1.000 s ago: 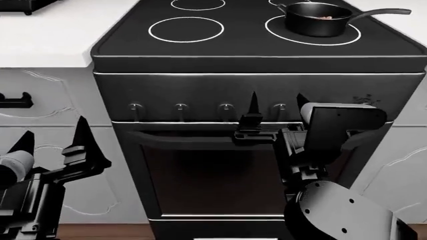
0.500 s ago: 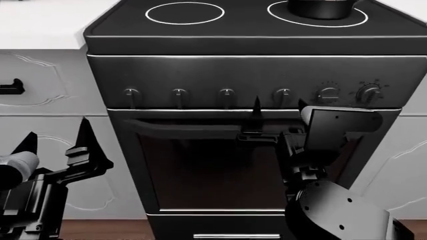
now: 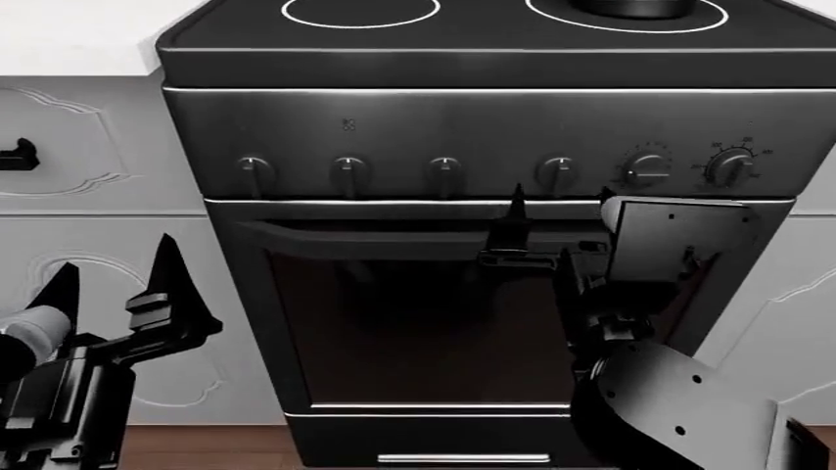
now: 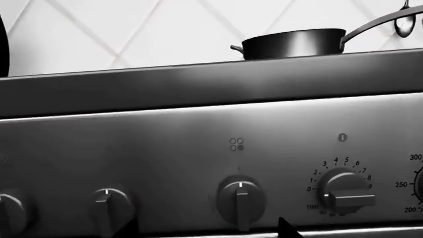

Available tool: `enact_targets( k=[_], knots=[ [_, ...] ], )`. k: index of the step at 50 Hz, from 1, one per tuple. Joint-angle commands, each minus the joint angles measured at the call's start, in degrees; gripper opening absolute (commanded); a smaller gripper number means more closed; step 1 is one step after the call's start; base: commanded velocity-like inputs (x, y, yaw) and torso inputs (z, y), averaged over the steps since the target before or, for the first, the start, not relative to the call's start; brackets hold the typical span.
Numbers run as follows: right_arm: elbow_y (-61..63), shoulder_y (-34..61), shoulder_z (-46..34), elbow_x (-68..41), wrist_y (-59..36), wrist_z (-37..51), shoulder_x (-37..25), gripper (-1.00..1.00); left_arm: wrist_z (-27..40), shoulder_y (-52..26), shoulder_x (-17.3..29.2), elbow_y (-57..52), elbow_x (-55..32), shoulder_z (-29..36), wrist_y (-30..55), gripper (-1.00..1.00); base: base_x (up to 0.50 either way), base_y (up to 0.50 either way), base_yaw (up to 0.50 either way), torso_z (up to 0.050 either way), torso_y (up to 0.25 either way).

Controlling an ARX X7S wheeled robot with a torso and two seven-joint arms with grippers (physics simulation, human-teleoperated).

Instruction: Frozen meat rests on a plate on the counter. Retrieve the meat and place it in a pot on a burner. Then turn the burner on.

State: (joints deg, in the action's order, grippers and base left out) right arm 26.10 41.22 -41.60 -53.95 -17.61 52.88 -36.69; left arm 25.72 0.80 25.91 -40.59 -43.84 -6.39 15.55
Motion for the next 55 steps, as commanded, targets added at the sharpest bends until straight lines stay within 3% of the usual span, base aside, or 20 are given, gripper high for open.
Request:
enact_targets(
  k=[1, 22, 34, 55],
  knots=[
    [-0.6, 2.1, -0.3, -0.1, -2.4, 0.0, -0.6, 1.00, -2.8, 1.4, -1.3, 1.1, -1.0, -0.8, -3.6, 1.00, 0.00, 0.00, 0.00, 0.000, 0.000],
    [-8.0, 4.2, 0.8, -6.3, -4.8, -4.4, 0.3, 1.00, -2.6, 1.4, -1.2, 2.1, -1.2, -0.6, -3.7, 1.00, 0.00, 0.00, 0.00, 0.000, 0.000],
    [-6.8, 8.4, 1.7, -11.7, -9.9, -2.0, -0.6, 1.00, -2.3, 1.2, -1.1, 2.6, -2.0, -0.7, -3.5, 1.00, 0.00, 0.00, 0.00, 0.000, 0.000],
    [-8.3, 11.4, -2.1, -8.6, -15.8, -1.7, -2.1, 1.00, -2.2, 1.6, -1.0, 2.7, -2.9, -1.1, -4.0, 1.00, 0.00, 0.00, 0.00, 0.000, 0.000]
  ],
)
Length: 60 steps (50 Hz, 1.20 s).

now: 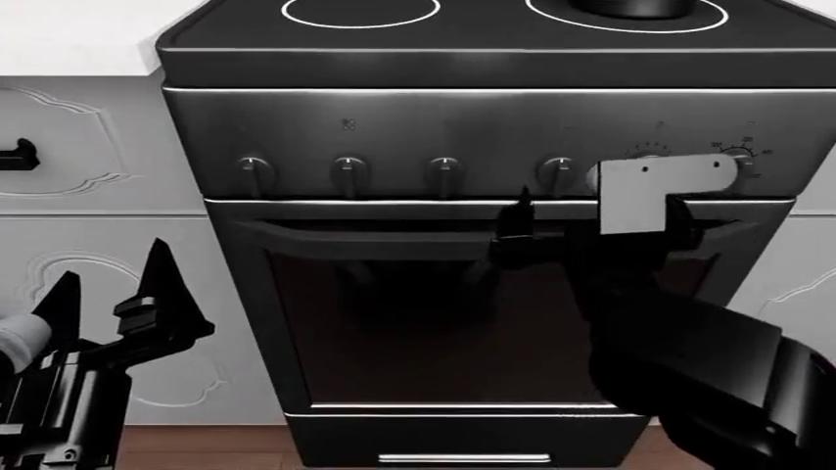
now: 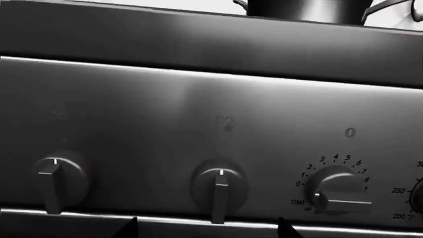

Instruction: Frozen meat rests on a plate on the counter. Retrieve the meat and place it in a pot on a burner. Then turn the burner on.

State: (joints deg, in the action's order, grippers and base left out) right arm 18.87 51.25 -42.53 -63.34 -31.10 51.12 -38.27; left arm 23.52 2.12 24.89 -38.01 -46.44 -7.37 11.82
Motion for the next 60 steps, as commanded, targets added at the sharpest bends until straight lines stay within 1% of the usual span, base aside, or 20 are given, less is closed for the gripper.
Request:
enact_targets(
  k=[1, 14, 37, 60],
  knots=[
    [-1.3, 1.4, -1.2, 0.9, -2.3, -0.1, -0.5, 1.00, 0.0, 0.3, 0.0, 0.2, -0.3, -0.1, -0.3, 1.00, 0.00, 0.00, 0.00, 0.000, 0.000],
    [-5.1, 1.9, -0.9, 2.3, -0.3, -2.6, 0.7, 1.00, -0.1, 0.0, -0.1, 1.1, 0.2, 0.4, -0.5, 1.00, 0.00, 0.00, 0.00, 0.000, 0.000],
    [-16.9, 2.5, -0.6, 3.3, 3.0, -8.6, 4.9, 1.00, -0.1, -0.7, -0.3, 3.4, 0.9, 1.0, -0.7, 1.00, 0.00, 0.00, 0.00, 0.000, 0.000],
    [-20.6, 4.9, -1.7, 5.5, 3.0, -10.7, 6.6, 1.00, -0.1, -1.2, -0.4, 4.6, 1.0, 1.5, -0.9, 1.00, 0.00, 0.00, 0.00, 0.000, 0.000]
  ],
)
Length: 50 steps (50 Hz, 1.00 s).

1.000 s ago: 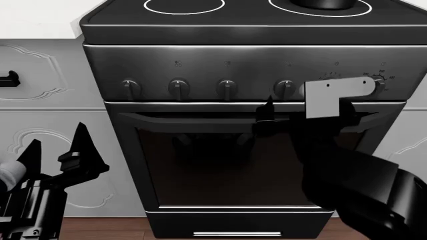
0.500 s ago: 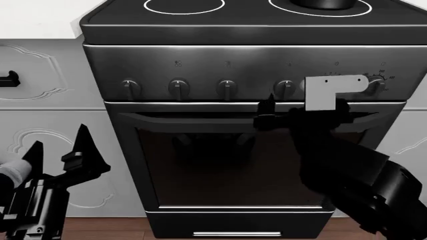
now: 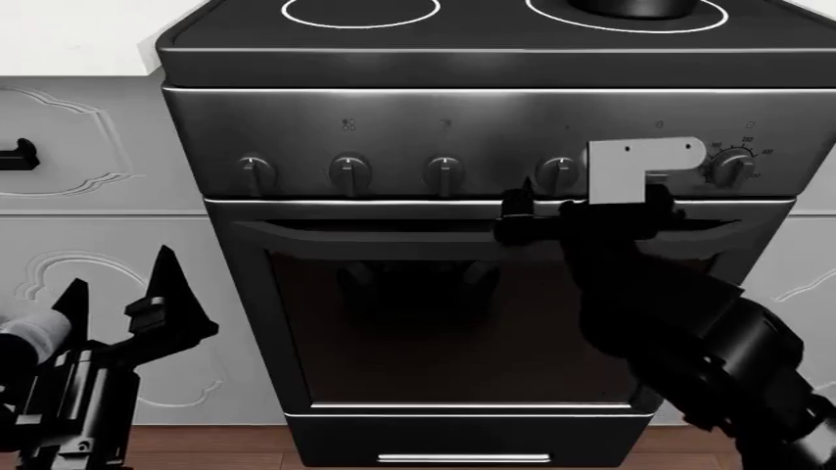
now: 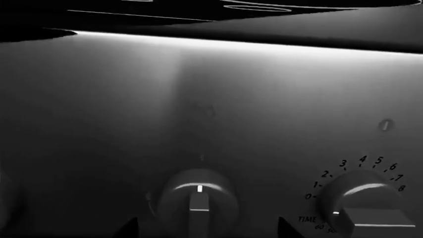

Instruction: Frozen meat rests on a plate on the counter. Retrieve the meat and place it in a pot on a burner. Then turn the burner on.

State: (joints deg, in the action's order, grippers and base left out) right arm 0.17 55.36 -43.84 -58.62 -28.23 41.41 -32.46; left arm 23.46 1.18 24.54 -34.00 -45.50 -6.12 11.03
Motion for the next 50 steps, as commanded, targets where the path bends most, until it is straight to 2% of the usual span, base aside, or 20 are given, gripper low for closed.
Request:
enact_targets(
  k=[1, 14, 15, 34, 50],
  knots=[
    [-1.9, 0.8, -0.4, 0.8, 0.2, -1.1, 0.9, 1.00, 0.0, -0.3, 0.0, 0.6, 0.0, 0.3, -0.1, 1.00, 0.00, 0.00, 0.00, 0.000, 0.000],
    [-3.6, 1.3, -0.8, 1.6, 0.4, -1.7, 1.4, 1.00, 0.0, -0.1, 0.0, 1.1, 0.1, 0.4, -0.3, 1.00, 0.00, 0.00, 0.00, 0.000, 0.000],
    [-3.6, 1.3, -0.7, 1.6, 0.4, -1.7, 1.4, -1.00, -0.1, -0.1, 0.0, 1.2, 0.2, 0.4, -0.3, 1.00, 0.00, 0.00, 0.00, 0.000, 0.000],
    [-3.6, 1.6, -1.2, 2.4, 0.3, -1.8, 1.4, -1.00, 0.0, -0.3, 0.1, 1.5, 0.1, 0.7, -0.4, 1.00, 0.00, 0.00, 0.00, 0.000, 0.000],
    [-0.4, 5.3, -8.5, 11.1, -4.1, -1.4, -0.3, -1.00, 0.2, -0.1, 0.3, 1.1, -0.2, 0.7, -0.6, 1.00, 0.00, 0.00, 0.00, 0.000, 0.000]
  ],
)
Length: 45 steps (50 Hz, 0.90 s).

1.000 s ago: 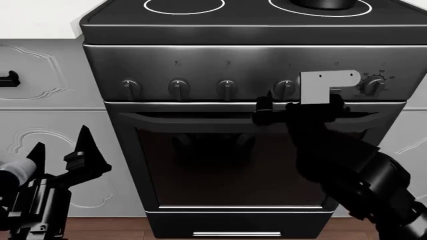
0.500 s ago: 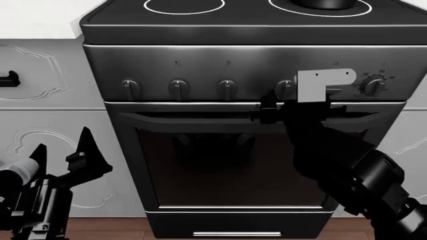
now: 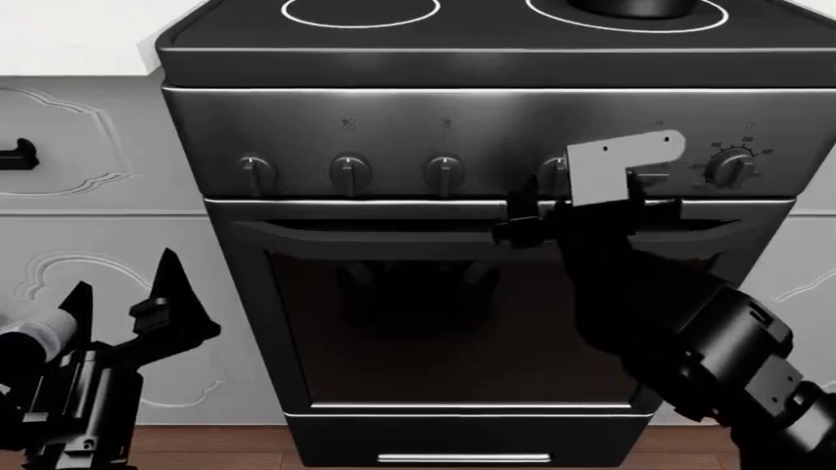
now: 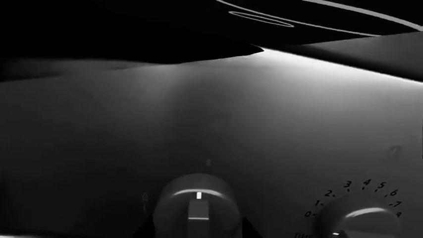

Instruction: Frozen meat rests on a plate on the counter. Retrieve the meat and place it in a pot on a burner. Then turn the burner on.

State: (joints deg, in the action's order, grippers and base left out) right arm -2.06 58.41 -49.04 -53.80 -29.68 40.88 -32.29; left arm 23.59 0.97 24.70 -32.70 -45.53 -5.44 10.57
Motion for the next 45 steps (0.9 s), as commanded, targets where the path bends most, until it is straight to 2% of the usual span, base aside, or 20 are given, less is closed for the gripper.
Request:
enact_targets(
  k=[1, 45],
  knots=[
    [1.9, 2.5, -3.6, 6.7, -2.8, -0.8, -0.6, -1.00, 0.1, 0.1, 0.1, -0.2, -0.2, 0.0, -0.1, 1.00, 0.00, 0.00, 0.00, 0.000, 0.000],
    [6.0, 9.6, -14.9, 20.5, -11.4, 1.2, -1.7, -1.00, 0.2, 0.2, 0.4, -0.1, -0.8, 0.5, -0.5, 1.00, 0.00, 0.00, 0.00, 0.000, 0.005]
  ],
)
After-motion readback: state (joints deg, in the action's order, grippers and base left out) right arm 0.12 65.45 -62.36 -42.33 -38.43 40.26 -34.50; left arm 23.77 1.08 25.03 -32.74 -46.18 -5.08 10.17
